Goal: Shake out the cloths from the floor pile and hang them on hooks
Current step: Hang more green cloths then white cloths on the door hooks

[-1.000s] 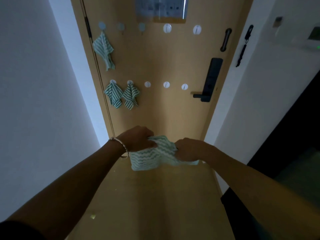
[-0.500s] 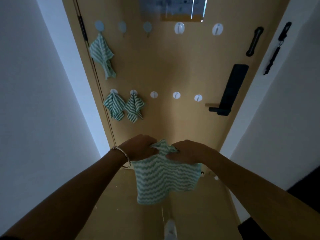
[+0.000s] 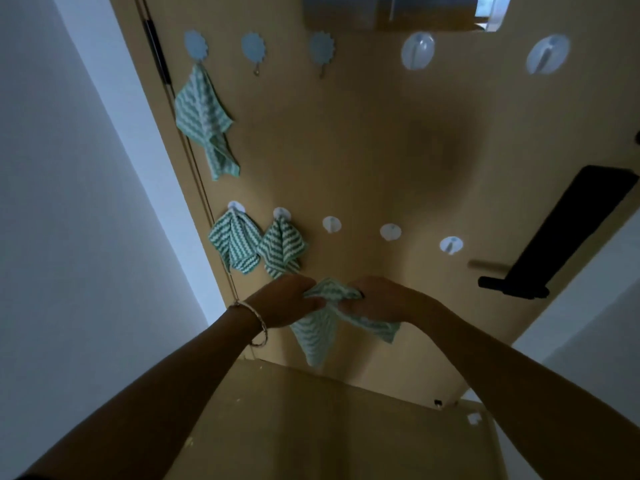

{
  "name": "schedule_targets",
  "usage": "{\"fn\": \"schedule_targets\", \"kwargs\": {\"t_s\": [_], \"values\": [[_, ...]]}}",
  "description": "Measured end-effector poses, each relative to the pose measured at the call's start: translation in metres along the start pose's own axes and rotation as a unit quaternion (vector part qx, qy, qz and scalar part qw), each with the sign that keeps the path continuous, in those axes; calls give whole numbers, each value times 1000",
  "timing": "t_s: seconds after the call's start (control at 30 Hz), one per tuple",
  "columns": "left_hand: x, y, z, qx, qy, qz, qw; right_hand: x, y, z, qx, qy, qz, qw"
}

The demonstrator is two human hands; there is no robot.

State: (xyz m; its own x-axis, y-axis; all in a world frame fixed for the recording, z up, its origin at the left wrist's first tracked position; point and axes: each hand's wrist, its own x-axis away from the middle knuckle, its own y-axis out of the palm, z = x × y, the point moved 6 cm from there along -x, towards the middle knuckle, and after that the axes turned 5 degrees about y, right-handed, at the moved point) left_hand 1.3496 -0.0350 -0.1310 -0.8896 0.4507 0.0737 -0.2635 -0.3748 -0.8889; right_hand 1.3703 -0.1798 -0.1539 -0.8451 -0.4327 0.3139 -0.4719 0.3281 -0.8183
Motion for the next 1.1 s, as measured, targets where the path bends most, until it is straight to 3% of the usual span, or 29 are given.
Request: {"fn": "schedule_targets", "kwargs": {"t_s": [0.37,0.5,0.87,1.1], "values": [[-96,-3,-57,64,-4,-31,997,-78,-32,26,-132,2,59,990],[-136,-5,-78,91,18,-39,995,-114,-42,42,-180,51,88,978],[-228,-7,-149,221,3,18,975,-205,-59,69,-193,156,143,958],[-258,11,-160,180,0,81,980,-218,-51,90,-241,232,165,928]]}}
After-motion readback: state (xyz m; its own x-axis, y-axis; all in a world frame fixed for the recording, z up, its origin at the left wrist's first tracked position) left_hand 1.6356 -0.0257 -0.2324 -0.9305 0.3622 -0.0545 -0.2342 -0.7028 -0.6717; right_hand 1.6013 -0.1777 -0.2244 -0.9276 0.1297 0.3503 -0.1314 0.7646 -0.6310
